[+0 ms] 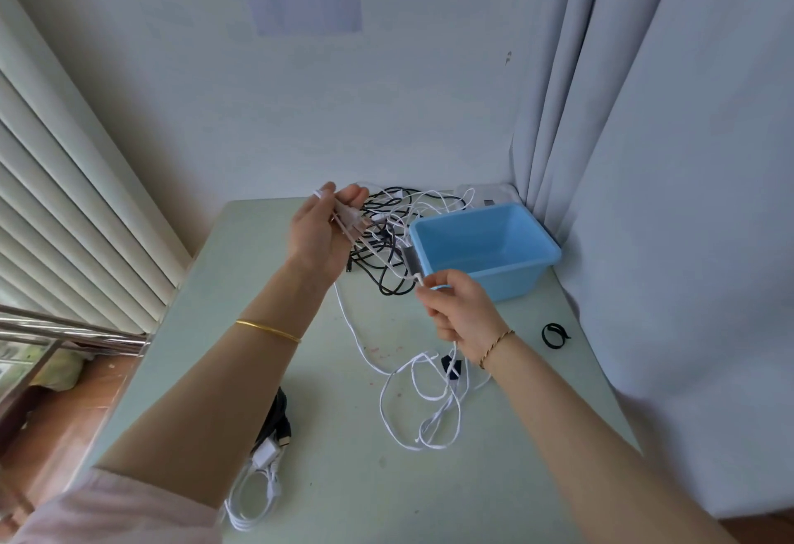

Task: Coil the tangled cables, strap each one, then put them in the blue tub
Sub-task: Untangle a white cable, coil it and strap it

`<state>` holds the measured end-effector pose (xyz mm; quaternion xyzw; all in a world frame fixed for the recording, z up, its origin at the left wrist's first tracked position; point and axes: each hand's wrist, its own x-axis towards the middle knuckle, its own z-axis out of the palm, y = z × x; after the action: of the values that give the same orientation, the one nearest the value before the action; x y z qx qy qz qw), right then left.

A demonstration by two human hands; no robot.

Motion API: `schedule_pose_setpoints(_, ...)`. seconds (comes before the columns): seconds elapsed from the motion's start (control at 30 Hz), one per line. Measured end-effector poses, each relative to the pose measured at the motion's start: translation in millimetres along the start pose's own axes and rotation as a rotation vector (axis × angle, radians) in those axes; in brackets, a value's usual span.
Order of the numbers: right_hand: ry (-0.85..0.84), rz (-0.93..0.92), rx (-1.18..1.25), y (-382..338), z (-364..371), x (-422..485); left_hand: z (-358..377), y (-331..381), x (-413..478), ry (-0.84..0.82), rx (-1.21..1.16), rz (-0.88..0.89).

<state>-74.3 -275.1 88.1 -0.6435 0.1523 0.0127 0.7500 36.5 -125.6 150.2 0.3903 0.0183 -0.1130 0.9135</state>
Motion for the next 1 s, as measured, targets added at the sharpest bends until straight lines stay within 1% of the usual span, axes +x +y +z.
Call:
schedule_pose_setpoints(0.1,-0.015,-0.086,-0.182,-2.2,0.3,-3.5,-4.0,2.6,3.7,0.073,-0.018,0.06)
schedule_pose_setpoints(0.17,-0.033,-0.101,-0.257,-4.9,0.2,-5.2,-4.6,4.8,4.5,0.084,-0.014,0.076)
schedule_pose_setpoints(0.27,-0.118,-0.011,-0.282,-8.7,1.9,-7.2,-4.6,5.1,4.7,0.087,0.015,0.09)
schedule_pose_setpoints(0.4,-0.211,0.124,-0.161,-11.1,6.1,-9.3,-2.7,0.8,0.8,0.092,0.138,0.147)
schedule_pose_setpoints(0.5,-0.274,0.108,-0.212,-19.0,7.5,-14.2,-7.4,-5.5,-1.1,0.059,0.373,0.206)
schedule_pose_setpoints(0.6,-0.318,0.046,-0.265,-35.7,9.1,-21.0,-9.5,-12.0,-7.2,-0.048,0.718,0.293)
schedule_pose_setpoints(0.67,-0.317,-0.015,-0.303,-48.4,7.8,-24.6,-8.9,-13.2,-14.1,-0.133,0.945,0.326)
schedule_pose_setpoints(0.73,-0.289,-0.088,-0.343,-59.9,4.5,-26.3,-9.4,-16.3,-17.4,-0.248,1.184,0.286)
schedule_pose_setpoints(0.8,-0.239,-0.168,-0.374,-68.7,0.9,-25.6,-11.0,-19.1,-20.2,-0.377,1.342,0.186)
schedule_pose_setpoints(0.87,-0.164,-0.256,-0.433,-74.5,-2.2,-22.2,-7.4,-19.4,-27.6,-0.461,1.335,0.015)
schedule_pose_setpoints(0.93,-0.076,-0.339,-0.494,-76.0,-5.7,-15.9,-2.1,-18.2,-35.0,-0.504,1.288,-0.133)
schedule_pose_setpoints(1.0,0.006,-0.404,-0.48,-72.9,-11.3,-7.4,3.1,-16.4,-41.5,-0.529,1.212,-0.208)
